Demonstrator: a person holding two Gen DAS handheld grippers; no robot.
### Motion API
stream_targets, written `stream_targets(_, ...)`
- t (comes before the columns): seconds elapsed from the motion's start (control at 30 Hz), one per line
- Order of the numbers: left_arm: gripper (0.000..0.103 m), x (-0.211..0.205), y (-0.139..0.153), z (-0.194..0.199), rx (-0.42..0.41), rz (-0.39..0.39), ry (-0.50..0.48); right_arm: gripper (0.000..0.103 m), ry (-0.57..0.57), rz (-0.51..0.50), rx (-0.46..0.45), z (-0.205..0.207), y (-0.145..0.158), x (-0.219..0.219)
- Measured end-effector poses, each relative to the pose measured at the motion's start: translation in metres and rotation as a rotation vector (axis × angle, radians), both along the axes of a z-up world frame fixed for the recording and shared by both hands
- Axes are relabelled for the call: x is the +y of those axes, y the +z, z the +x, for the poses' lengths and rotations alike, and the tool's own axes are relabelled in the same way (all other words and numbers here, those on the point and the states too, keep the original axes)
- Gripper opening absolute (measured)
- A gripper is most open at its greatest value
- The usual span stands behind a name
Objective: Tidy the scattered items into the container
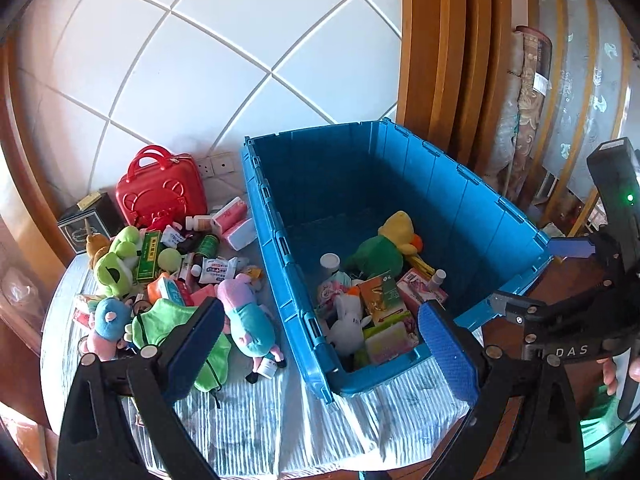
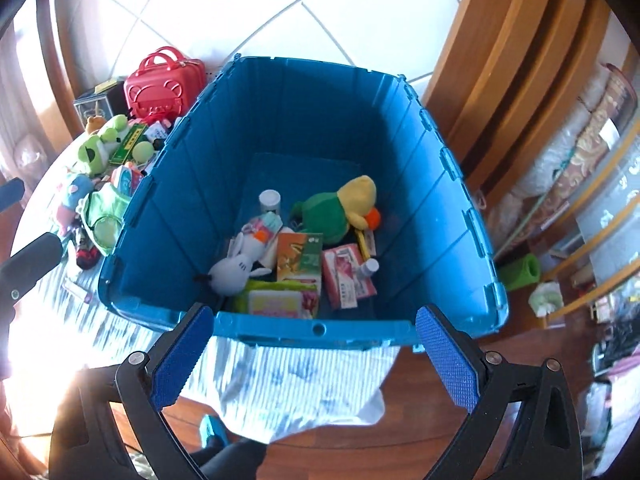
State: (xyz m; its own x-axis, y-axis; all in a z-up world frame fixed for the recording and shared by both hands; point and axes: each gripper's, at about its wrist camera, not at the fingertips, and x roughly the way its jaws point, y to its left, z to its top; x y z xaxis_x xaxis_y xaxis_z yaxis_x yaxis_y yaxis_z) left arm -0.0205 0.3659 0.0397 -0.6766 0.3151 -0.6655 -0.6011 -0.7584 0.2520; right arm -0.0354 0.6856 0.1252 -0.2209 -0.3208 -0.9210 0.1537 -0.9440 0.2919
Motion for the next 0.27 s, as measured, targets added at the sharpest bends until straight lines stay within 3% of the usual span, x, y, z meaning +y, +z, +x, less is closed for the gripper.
stream_targets(0.27,0.099,-0.002,0.001,0.009,0.002,-0.015,0.008,0.103,-0.026,-0.004,0.012,0.013,0.011,0.003)
